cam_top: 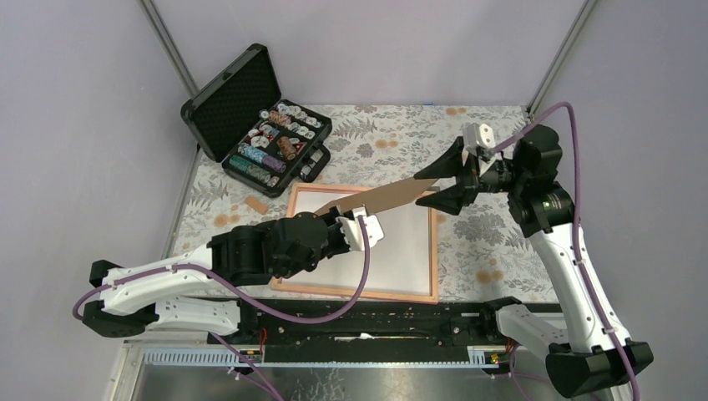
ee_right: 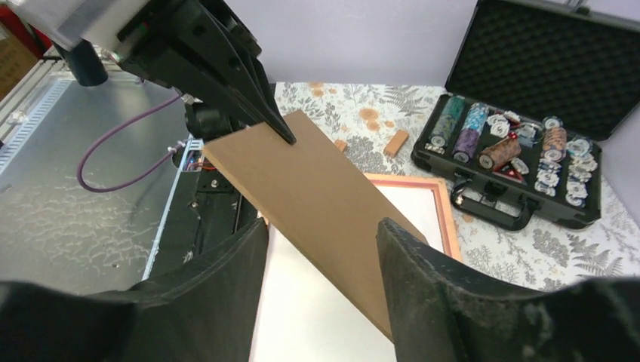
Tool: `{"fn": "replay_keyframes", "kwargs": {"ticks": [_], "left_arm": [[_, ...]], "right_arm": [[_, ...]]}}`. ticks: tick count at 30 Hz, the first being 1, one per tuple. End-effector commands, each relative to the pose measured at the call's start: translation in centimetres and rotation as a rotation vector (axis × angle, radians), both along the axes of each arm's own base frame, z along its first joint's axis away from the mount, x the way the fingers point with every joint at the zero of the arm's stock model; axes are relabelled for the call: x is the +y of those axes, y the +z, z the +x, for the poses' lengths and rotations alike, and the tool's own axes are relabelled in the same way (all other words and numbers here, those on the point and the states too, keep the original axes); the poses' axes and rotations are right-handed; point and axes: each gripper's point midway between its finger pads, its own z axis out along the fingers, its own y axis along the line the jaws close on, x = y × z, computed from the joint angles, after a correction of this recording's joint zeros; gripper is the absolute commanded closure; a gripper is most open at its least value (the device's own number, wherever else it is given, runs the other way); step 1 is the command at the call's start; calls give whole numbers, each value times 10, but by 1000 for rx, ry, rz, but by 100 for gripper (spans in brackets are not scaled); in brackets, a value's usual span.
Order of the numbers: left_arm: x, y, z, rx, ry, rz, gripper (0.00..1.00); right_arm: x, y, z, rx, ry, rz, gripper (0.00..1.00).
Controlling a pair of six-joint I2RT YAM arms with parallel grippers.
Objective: Put the photo into the frame
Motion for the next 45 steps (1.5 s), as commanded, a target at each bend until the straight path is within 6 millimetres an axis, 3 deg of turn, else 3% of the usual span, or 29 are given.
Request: {"fn": "replay_keyframes", "kwargs": {"ticks": [1,9,13,14,16,19,21,26,30,34,37,41,45], "left_arm": [[-9,34,-3,-8,-21,-116,100],[-11,25,1,-16,-12,-81,100],[-11,33,4,-26,7,-102,100],[-11,38,5,-32,16,-119,96],[-6,53,12,-57,73,-182,68],[5,81,20,-92,148,-287,17],[16,103,25,-113,204,-371,2],[71,155,38,-147,433,-631,2],[127,183,39,-120,583,-872,1],[163,189,34,-109,618,-1022,2],[174,181,35,-132,665,-1041,2],[169,175,39,-145,699,-983,2],[159,157,45,-154,770,-918,2]], "right_arm": [[10,-18,6,-28,18,-41,41],[19,-48,8,-73,61,-71,60],[17,-51,10,-129,39,-80,80],[17,-51,10,-139,39,-80,85],[15,-49,15,-166,3,-87,99],[10,-40,35,-198,-151,-77,100],[4,-27,47,-222,-271,-43,100],[-14,18,65,-159,-508,80,100],[-17,23,71,104,-591,117,100],[-25,31,75,345,-702,251,100],[-36,46,81,485,-799,351,100],[-36,62,89,636,-843,363,100],[-23,52,101,779,-787,370,100]]}}
